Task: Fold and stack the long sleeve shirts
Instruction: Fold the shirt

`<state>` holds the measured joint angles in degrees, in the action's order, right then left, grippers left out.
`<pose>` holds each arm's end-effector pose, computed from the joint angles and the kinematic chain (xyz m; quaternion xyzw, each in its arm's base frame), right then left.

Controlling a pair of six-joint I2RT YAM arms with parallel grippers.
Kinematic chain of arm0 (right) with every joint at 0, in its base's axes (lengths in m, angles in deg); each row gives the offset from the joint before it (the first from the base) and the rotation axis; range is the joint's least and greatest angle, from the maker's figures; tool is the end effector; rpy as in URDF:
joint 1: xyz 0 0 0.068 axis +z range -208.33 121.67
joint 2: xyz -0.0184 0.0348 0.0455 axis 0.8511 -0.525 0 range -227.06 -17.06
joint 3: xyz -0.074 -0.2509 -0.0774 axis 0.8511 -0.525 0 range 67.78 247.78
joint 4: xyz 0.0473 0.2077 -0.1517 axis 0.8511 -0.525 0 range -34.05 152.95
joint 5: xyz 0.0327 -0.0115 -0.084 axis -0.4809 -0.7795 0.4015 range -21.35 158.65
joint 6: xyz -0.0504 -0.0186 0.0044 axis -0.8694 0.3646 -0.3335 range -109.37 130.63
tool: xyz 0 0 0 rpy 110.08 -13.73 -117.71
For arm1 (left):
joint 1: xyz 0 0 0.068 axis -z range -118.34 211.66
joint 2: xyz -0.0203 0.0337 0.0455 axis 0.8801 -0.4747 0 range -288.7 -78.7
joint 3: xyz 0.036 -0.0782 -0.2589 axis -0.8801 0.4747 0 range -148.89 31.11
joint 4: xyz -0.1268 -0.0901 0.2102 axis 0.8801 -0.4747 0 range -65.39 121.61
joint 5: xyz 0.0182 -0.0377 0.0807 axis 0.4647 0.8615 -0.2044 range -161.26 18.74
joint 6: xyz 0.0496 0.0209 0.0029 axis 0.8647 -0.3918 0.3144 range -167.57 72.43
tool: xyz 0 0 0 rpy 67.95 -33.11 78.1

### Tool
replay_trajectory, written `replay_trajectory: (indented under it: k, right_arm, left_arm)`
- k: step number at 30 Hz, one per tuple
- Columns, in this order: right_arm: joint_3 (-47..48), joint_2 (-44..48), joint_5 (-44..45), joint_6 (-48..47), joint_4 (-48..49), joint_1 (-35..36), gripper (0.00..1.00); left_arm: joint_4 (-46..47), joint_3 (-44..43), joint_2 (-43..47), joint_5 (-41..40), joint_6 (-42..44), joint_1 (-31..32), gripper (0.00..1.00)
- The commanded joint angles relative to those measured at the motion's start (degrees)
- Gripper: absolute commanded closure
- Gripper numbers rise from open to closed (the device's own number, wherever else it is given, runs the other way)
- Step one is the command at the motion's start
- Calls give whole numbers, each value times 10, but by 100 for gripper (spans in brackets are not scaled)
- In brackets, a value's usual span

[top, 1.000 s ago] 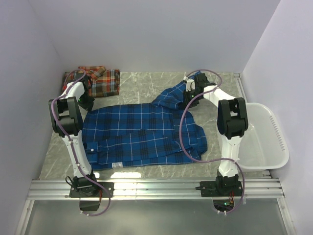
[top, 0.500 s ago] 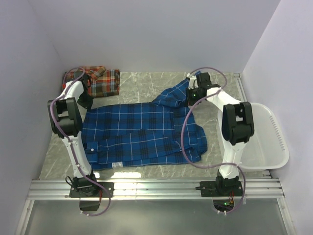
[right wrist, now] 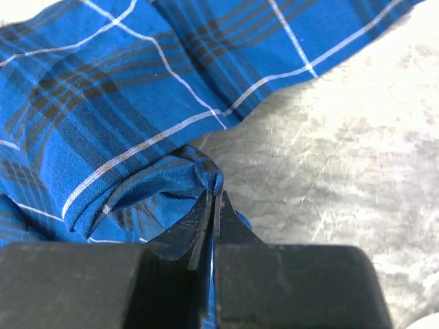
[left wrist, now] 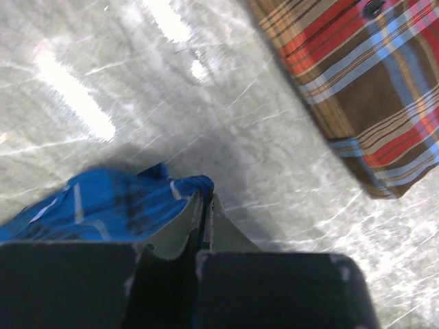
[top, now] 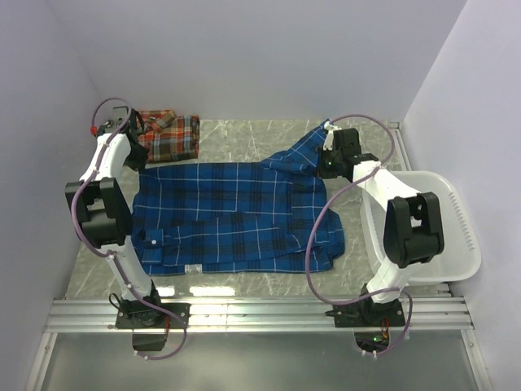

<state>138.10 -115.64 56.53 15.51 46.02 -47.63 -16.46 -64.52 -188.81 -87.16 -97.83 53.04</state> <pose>0.3723 0.0781 0.2342 -0.0868 0.9161 0.1481 0.3623 0.4069 0.0715 0.2622 -0.5015 0.8217 0.0420 0.2674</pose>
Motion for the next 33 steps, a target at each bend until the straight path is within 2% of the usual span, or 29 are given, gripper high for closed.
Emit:
replay_trajectory:
  k: [1, 11, 19, 26, 33]
  right_arm:
    - [-30, 47, 47, 19, 30, 5, 100]
    - [-109, 106, 73, 51, 29, 56, 100]
    - [-176, 155, 111, 92, 18, 64, 100]
    - [-201, 161, 120, 113, 8, 64, 99]
    - [-220, 155, 103, 138, -6, 64, 91]
  left_arm:
    - [11, 28, 44, -25, 7, -3, 99]
    - [37, 135, 102, -21, 9, -3, 99]
    - [60, 209, 166, -37, 15, -3, 100]
    - [109, 317, 218, -44, -6, -14, 99]
    - [127, 377, 227, -34, -18, -34, 99]
